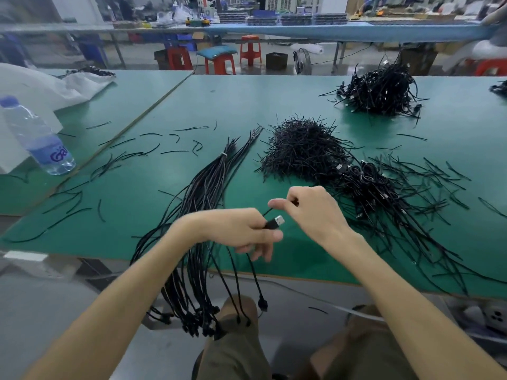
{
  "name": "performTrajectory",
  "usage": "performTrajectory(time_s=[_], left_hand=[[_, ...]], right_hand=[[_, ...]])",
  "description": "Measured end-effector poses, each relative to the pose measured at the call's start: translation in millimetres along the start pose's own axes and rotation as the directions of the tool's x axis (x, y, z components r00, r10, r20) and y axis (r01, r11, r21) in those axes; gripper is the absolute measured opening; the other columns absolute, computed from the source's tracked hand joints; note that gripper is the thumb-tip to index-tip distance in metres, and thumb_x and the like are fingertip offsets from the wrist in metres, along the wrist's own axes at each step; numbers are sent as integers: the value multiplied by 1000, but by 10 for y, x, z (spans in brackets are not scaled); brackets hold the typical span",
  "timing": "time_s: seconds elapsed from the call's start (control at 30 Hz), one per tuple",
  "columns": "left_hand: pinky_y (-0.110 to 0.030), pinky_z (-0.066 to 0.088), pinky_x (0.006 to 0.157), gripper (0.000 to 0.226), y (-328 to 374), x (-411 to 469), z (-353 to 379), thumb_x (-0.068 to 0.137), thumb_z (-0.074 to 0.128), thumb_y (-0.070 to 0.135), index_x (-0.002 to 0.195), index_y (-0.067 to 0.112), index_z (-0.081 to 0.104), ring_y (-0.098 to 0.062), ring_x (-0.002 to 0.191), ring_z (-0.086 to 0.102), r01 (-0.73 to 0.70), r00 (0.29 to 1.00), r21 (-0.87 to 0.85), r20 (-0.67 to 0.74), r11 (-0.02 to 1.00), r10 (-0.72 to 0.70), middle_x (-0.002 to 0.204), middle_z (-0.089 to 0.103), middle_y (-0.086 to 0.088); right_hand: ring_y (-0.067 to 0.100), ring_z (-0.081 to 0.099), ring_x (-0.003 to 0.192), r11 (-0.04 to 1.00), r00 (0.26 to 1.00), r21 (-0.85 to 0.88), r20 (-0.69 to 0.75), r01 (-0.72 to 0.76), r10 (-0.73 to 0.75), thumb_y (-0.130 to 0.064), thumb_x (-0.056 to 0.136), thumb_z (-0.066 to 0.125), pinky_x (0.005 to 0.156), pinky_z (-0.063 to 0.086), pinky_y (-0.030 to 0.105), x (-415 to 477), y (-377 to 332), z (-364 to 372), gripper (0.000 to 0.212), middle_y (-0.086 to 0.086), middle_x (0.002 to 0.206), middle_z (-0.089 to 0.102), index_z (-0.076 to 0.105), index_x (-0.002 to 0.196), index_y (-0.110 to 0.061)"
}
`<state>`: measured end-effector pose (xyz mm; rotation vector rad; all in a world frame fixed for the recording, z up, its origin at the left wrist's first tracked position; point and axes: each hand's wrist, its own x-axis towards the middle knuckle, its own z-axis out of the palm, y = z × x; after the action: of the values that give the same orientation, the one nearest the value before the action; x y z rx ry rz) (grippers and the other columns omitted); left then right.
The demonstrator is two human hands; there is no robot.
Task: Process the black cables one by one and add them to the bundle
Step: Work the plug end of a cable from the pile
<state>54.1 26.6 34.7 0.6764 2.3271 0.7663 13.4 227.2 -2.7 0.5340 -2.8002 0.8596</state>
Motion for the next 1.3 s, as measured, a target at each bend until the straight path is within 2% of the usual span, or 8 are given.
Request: performTrajectory(time_s=[0.2, 0.33, 0.43, 0.53, 0.77, 0.9, 1.1, 1.3], left_hand=[[-26, 40, 111, 48, -295, 322, 213, 109, 35, 41, 135, 12, 63, -2, 122, 63, -161, 852, -402, -518, 902, -79, 125, 73, 3], [-33, 36, 119, 66, -288, 407, 245, 103, 28, 54, 143, 7, 51, -14, 138, 52, -491, 839, -796, -542, 355, -54, 145, 60, -4], [-29, 49, 108, 59, -168, 381, 131, 108, 27, 46, 139, 3, 53, -14, 125, 63, -575, 814, -818, -567, -32, -123, 140, 64, -6], [-25, 56, 76, 38, -125, 319, 54, 107, 44, 35, 101, 11, 72, -6, 61, 59, -564, 826, -798, -538, -214, -169, 84, 67, 7], [-23, 39, 53, 30, -157, 324, 223, 102, 57, 35, 77, 19, 62, -9, 48, 26, -507, 852, -858, -487, -75, -190, 63, 28, 10], [-21, 37, 52, 31, -82, 380, 316, 97, 58, 42, 73, 22, 61, -9, 50, 31, -482, 855, -876, -475, 19, -209, 61, 30, 10], [-24, 51, 71, 35, -18, 378, 329, 106, 48, 35, 77, 17, 57, -15, 70, 61, -446, 893, -893, -442, -50, -81, 76, 56, 1], [-32, 54, 96, 24, -120, 209, 171, 105, 45, 11, 112, 2, 66, -28, 116, 67, -445, 896, -839, -417, 312, 155, 117, 71, -15]], right_hand=[[9, 34, 48, 924, 985, 376, -171, 63, 3, -49, 105, 47, 52, 31, 25, -43, -242, -72, 63, -6, 49, 42, 43, 55, -12], [9, 38, 42, 906, 988, 395, -95, 149, -121, -45, 107, 46, 49, 30, 22, -209, -353, 19, 55, -9, 47, 46, 51, 60, -17], [10, 38, 44, 924, 990, 360, 6, 129, -141, -46, 106, 44, 53, 30, 27, -301, -313, 174, 51, -8, 51, 45, 51, 65, -16], [9, 39, 43, 936, 996, 348, 56, 49, -73, -48, 105, 45, 54, 30, 26, -297, -189, 237, 50, -8, 52, 46, 53, 68, -16], [5, 49, 57, 947, 987, 320, 156, -10, -42, -40, 99, 62, 57, 37, 23, -234, -109, 247, 21, -6, 70, 57, 56, 108, -22], [-10, 55, 72, 862, 982, 505, 178, -38, -61, -23, 91, 75, 70, 42, 11, -250, -185, 288, 47, -13, 94, 64, 51, 131, -26], [-4, 59, 77, 774, 997, 629, 73, -76, 39, -12, 84, 80, 75, 44, 12, -229, -186, 244, 38, -21, 79, 65, 68, 116, -27], [3, 70, 102, 689, 998, 722, 42, -66, 51, -18, 82, 83, 95, 53, 25, -270, -212, 213, 36, -12, 100, 78, 75, 116, -27]])
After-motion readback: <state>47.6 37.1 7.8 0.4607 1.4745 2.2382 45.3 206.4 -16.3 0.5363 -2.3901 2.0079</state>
